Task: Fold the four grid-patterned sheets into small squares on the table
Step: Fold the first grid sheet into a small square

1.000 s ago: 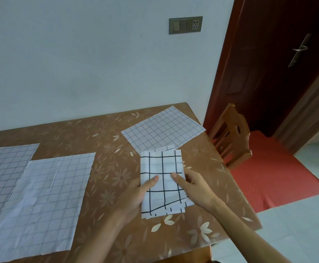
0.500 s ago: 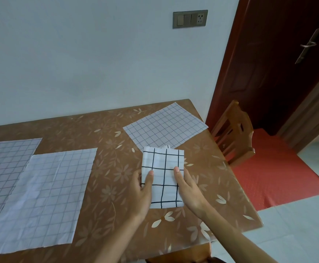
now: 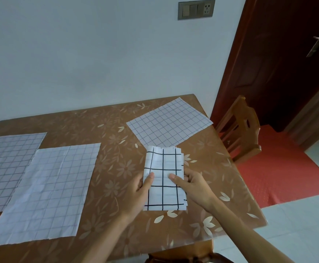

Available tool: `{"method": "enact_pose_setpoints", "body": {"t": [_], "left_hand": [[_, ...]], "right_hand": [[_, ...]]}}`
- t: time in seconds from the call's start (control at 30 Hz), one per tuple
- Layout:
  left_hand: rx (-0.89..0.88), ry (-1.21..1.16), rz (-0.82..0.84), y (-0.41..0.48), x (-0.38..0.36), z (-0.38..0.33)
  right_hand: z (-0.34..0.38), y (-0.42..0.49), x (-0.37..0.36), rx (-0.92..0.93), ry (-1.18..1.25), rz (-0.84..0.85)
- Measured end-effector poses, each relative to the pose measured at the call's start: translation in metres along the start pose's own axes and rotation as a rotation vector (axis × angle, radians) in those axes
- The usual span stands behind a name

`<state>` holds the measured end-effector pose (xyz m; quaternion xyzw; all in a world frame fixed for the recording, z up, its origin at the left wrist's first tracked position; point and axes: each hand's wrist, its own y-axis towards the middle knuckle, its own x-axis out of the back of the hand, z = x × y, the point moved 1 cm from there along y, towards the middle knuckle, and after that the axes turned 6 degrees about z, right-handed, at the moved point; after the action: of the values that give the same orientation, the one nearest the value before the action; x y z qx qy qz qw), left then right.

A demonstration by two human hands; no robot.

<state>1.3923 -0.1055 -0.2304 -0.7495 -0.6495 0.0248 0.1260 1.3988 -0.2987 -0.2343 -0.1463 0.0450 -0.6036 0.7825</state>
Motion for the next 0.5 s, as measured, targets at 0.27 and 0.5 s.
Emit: {"method": "enact_pose_setpoints", "body": {"t": [0.27,0.5], "left_hand": [[0.079,-0.025,0.093,0.001,0.018,0.001],[0.188,-0.095,0.171,0.005,0.027,-0.003]], "right_hand": [[-0.004,0.006,0.012,-0.004,0.008,-0.013],[-0.007,0.01,0.024,0.008,0.218,0.11]]}}
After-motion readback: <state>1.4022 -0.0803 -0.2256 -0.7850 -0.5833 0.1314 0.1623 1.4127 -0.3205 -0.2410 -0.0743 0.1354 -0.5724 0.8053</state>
